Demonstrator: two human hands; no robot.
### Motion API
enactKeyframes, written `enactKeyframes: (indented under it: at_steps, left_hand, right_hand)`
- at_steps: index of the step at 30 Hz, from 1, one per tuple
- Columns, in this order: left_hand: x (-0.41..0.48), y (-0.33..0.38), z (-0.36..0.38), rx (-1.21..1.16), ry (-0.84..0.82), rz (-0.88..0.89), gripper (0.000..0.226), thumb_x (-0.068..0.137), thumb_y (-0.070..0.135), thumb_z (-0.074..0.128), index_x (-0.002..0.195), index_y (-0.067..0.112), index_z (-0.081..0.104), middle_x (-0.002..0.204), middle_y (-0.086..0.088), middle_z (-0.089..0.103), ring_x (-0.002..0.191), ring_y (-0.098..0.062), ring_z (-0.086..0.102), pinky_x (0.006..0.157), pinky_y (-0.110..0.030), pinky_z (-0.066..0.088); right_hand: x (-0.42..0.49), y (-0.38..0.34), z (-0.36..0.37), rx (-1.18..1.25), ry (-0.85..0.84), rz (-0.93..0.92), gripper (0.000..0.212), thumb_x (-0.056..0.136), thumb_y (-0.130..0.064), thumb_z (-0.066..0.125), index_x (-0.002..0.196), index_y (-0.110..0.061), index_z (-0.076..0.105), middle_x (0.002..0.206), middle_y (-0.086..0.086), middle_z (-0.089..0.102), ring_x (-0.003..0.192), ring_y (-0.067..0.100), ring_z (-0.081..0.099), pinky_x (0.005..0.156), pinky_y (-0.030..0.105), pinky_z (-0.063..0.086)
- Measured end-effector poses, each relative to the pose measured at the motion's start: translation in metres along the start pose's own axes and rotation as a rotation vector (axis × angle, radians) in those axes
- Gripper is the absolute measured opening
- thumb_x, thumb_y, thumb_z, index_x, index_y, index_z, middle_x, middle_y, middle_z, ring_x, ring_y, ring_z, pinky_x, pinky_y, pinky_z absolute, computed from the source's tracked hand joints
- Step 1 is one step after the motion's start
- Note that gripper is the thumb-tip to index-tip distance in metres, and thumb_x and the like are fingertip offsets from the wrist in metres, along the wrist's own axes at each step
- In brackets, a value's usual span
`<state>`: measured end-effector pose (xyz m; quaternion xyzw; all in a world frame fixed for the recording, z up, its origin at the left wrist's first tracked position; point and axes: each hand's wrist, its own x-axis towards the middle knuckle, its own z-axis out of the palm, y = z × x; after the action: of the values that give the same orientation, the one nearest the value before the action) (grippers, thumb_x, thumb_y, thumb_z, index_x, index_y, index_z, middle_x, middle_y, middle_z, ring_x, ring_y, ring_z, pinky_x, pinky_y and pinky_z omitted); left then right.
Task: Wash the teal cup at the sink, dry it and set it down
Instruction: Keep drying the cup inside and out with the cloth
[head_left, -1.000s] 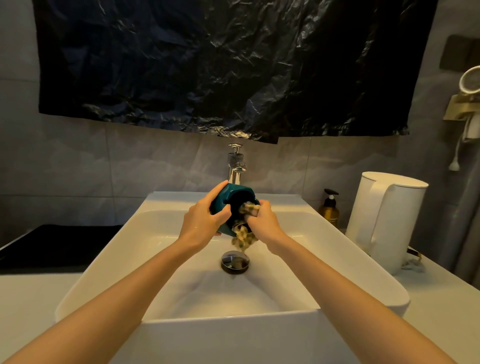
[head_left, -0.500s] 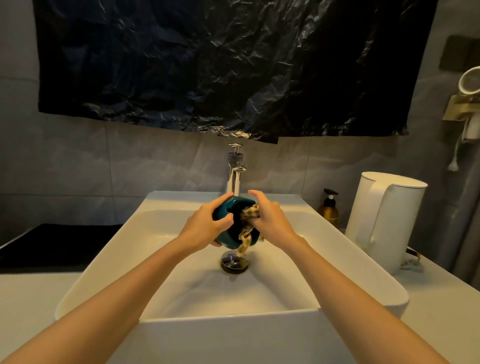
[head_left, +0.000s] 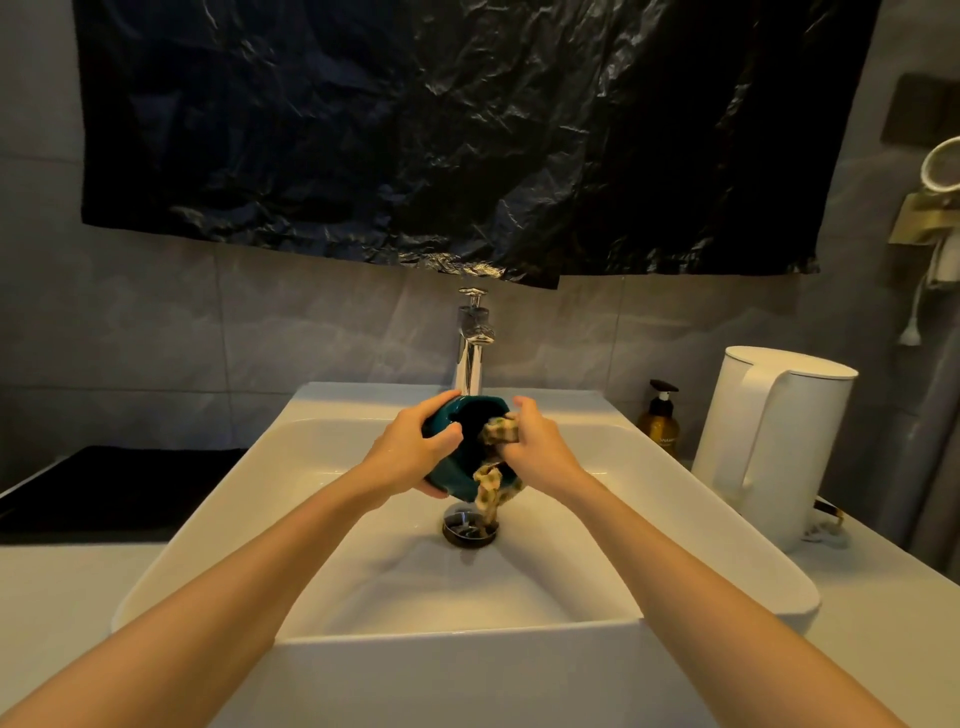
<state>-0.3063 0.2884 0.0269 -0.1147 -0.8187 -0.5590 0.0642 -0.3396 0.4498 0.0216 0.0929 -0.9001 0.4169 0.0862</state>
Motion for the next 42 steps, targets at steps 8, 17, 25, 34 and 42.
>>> enactKeyframes:
  at_steps: [8, 17, 25, 34, 42]
  left_hand:
    - [-0.006, 0.008, 0.004, -0.053, -0.057, -0.025, 0.051, 0.095, 0.027, 0.051, 0.141, 0.036, 0.033, 0.125, 0.000, 0.050, 0.104, -0.022, 0.056, 0.059, -0.032, 0.059]
    - [-0.008, 0.006, 0.013, -0.054, 0.262, 0.206, 0.052, 0.085, 0.020, 0.064, 0.130, 0.036, 0.043, 0.116, 0.012, 0.049, 0.107, -0.012, 0.051, 0.071, -0.023, 0.056]
    - [-0.009, 0.007, 0.007, -0.113, 0.067, 0.087, 0.041, 0.088, 0.014, 0.058, 0.122, 0.036, 0.048, 0.110, 0.009, 0.054, 0.097, -0.017, 0.057, 0.056, -0.027, 0.057]
    - [-0.006, 0.006, 0.005, -0.139, 0.125, 0.012, 0.032, 0.095, 0.017, 0.051, 0.124, 0.030, 0.045, 0.115, 0.006, 0.049, 0.101, -0.018, 0.051, 0.048, -0.023, 0.054]
    - [-0.009, 0.007, 0.007, -0.114, 0.024, -0.034, 0.035, 0.095, 0.018, 0.050, 0.128, 0.029, 0.044, 0.118, 0.001, 0.048, 0.103, -0.023, 0.052, 0.051, -0.031, 0.058]
  right_hand:
    - [-0.007, 0.002, -0.008, -0.182, 0.131, -0.222, 0.050, 0.085, 0.002, 0.047, 0.133, -0.014, 0.050, 0.121, 0.013, 0.062, 0.111, 0.031, 0.056, 0.089, 0.041, 0.051]
    - [0.006, -0.002, 0.014, 0.328, -0.029, 0.195, 0.025, 0.094, -0.010, 0.052, 0.115, -0.011, 0.063, 0.110, 0.009, 0.065, 0.101, 0.022, 0.060, 0.085, 0.033, 0.052]
    - [0.001, 0.003, 0.001, -0.092, 0.117, -0.169, 0.060, 0.091, 0.000, 0.053, 0.146, -0.011, 0.033, 0.130, 0.013, 0.055, 0.118, 0.029, 0.052, 0.091, 0.039, 0.050]
    - [0.002, -0.006, 0.006, 0.365, -0.130, 0.101, 0.052, 0.087, 0.013, 0.050, 0.133, -0.009, 0.041, 0.124, 0.012, 0.056, 0.116, 0.025, 0.054, 0.086, 0.032, 0.053]
    - [0.000, 0.003, 0.004, 0.062, -0.028, -0.008, 0.021, 0.094, -0.005, 0.048, 0.111, -0.009, 0.059, 0.108, 0.010, 0.065, 0.101, 0.023, 0.061, 0.086, 0.036, 0.055]
